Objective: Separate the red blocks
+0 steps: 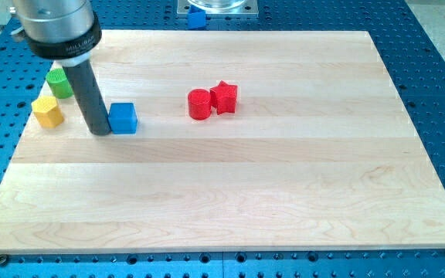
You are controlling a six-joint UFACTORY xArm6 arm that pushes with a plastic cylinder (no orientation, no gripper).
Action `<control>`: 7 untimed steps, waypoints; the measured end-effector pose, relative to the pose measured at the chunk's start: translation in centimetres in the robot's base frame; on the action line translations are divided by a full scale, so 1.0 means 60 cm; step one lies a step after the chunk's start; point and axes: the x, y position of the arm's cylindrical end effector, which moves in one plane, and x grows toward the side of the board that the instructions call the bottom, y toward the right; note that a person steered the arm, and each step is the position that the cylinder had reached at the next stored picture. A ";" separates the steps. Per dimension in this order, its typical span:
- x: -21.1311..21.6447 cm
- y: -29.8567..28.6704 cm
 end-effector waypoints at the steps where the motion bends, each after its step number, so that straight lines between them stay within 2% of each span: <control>1: 0.009 0.008; 3: -0.067 0.107; 4: 0.009 0.088; 5: 0.005 0.186; 7: -0.071 0.215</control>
